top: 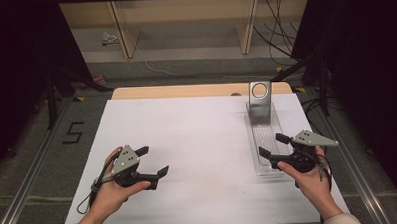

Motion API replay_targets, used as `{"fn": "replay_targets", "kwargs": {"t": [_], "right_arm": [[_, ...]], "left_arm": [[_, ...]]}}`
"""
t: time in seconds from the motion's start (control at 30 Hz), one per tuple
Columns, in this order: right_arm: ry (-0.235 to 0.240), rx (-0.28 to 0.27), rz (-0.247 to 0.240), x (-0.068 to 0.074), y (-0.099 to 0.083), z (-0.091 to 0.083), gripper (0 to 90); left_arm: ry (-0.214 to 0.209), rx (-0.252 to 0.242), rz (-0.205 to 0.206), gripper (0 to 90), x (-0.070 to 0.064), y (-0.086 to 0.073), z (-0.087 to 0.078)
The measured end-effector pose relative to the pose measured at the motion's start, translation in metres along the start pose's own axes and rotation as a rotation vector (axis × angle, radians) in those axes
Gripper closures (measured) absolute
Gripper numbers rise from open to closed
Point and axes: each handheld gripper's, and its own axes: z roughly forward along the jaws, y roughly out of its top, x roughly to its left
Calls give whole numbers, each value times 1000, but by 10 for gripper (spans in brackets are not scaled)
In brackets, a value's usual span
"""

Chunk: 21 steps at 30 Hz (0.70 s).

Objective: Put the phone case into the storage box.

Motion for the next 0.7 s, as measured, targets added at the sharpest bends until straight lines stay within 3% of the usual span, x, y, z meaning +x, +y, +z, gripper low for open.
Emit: {"fn": "replay_targets", "kwargs": {"t": [0.7], "right_arm": [[-14, -10, 11, -3, -4, -2, 159]], "left_arm": [[3, 8, -5, 80, 1, -4, -1]]}}
